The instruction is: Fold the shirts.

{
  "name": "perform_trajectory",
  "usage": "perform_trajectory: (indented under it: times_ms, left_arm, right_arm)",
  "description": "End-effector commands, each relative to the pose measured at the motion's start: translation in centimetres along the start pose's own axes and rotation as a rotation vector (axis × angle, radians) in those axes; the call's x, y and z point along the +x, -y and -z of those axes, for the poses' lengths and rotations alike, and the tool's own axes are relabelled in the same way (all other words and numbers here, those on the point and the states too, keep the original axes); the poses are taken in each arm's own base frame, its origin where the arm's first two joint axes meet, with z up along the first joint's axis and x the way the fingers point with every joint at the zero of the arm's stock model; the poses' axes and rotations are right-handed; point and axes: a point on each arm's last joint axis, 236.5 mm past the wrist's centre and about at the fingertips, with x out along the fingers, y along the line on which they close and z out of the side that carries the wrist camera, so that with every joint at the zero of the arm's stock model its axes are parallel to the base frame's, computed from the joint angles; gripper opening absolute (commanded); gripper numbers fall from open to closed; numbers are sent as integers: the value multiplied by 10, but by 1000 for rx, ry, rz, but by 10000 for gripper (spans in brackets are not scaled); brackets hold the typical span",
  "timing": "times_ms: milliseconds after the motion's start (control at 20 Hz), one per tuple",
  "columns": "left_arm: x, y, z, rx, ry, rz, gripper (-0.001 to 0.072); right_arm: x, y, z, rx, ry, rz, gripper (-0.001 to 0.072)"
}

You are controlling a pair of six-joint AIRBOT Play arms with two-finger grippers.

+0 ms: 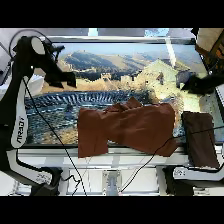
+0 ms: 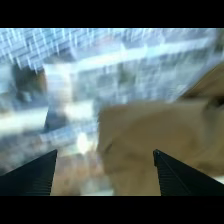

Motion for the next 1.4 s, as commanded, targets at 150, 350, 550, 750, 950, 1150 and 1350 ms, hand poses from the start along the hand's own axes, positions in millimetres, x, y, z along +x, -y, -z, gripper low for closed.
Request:
perform_trajectory:
  times_ms: [150, 350, 550, 750, 950, 1150, 1350]
  left_arm:
    - [92, 15, 108, 31, -293, 150, 687]
    - [119, 3, 61, 55, -63, 106, 687]
    - [135, -3, 56, 21, -68, 107, 684]
    - [154, 21, 73, -3, -180, 251, 617]
    - [150, 42, 85, -12, -244, 352, 442]
    - [148, 43, 91, -9, -269, 358, 38]
    - [148, 46, 88, -15, -259, 369, 10]
  right_arm:
    - [68, 24, 150, 155, -183, -14, 445]
    - [74, 8, 187, 161, -139, -33, 444]
    - [70, -5, 203, 148, -56, -26, 445]
    - [52, 14, 217, 168, 4, 123, 444]
    - [50, 24, 217, 192, 6, 164, 442]
    - [68, 28, 233, 265, -167, 127, 443]
    - [79, 66, 248, 304, -304, 239, 442]
